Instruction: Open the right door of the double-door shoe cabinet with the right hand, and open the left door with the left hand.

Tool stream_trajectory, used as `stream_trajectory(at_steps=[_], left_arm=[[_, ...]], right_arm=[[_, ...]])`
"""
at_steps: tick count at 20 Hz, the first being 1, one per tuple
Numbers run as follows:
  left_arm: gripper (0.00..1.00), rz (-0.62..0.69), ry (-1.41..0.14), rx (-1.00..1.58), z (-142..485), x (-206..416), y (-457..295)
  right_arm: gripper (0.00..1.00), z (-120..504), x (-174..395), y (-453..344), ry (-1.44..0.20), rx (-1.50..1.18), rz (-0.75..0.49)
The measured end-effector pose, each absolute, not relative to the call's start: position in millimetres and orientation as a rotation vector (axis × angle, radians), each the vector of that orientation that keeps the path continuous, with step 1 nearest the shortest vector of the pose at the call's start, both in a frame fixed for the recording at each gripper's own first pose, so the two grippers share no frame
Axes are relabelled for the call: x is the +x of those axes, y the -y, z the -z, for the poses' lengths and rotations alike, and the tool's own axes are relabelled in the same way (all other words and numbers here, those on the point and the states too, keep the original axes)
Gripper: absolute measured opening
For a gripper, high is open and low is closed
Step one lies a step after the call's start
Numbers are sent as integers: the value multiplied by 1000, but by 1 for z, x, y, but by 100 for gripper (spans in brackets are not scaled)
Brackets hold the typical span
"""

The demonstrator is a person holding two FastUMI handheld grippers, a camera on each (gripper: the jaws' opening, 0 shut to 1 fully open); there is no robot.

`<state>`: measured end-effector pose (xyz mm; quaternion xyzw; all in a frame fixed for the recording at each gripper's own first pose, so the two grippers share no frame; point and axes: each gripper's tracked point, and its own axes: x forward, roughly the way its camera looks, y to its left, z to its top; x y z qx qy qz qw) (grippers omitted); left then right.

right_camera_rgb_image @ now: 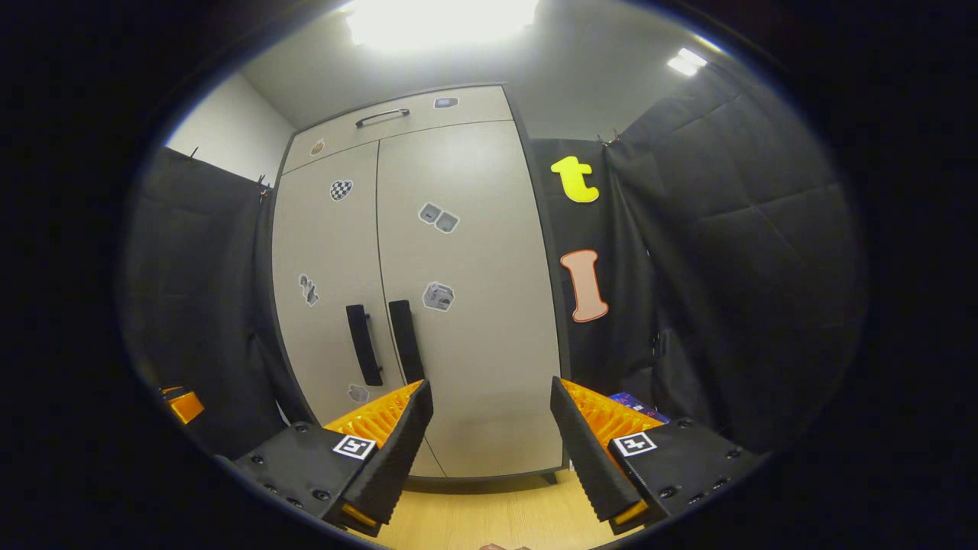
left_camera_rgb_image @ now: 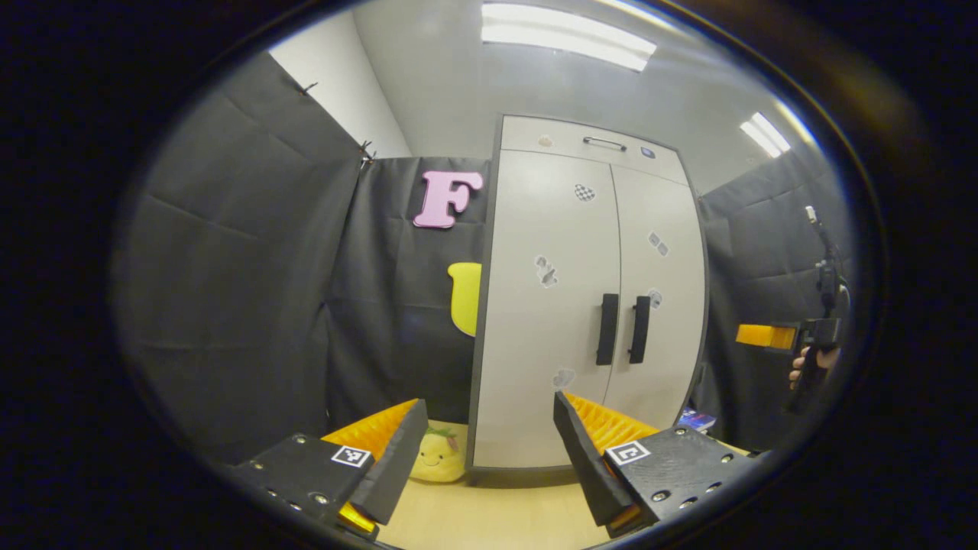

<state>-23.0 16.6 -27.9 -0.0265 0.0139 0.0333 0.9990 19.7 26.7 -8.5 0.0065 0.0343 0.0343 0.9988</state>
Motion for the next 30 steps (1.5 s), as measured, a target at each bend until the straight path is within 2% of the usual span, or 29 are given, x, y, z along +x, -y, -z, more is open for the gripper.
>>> stream_trajectory(at_steps=[5,6,7,8,13,15,16,17,28,29,30], left_arm=[[95,-62,-41,-63,37,-27,-16],[95,-60,-49,-67,39,-26,-15],[95,-59,-54,-68,41,-27,-15],[95,-60,-56,-67,41,-28,-15],[95,-68,-73,-69,48,-29,-20],[95,-75,-89,-79,52,-31,-22],[95,-79,-99,-92,55,-31,-24],[95,-80,-105,-110,57,-32,-26],[95,-144,-161,-127,83,-42,-56],[95,-147,-163,-118,84,-41,-57],[95,-149,-164,-112,84,-40,-59]], right_arm=[[97,-13,54,-53,-48,-21,-116],[92,-16,63,-62,-45,-13,-132],[92,-23,70,-69,-36,-7,-149],[97,-28,74,-76,-28,-10,-160],[97,-34,101,-107,-35,-51,-186],[92,-29,115,-124,-56,-48,-203],[97,-26,122,-132,-63,-44,-211],[97,-25,126,-139,-65,-46,-216],[97,10,188,-154,-119,-93,-137],[92,14,192,-154,-127,-87,-131],[97,17,195,-153,-134,-88,-126]])
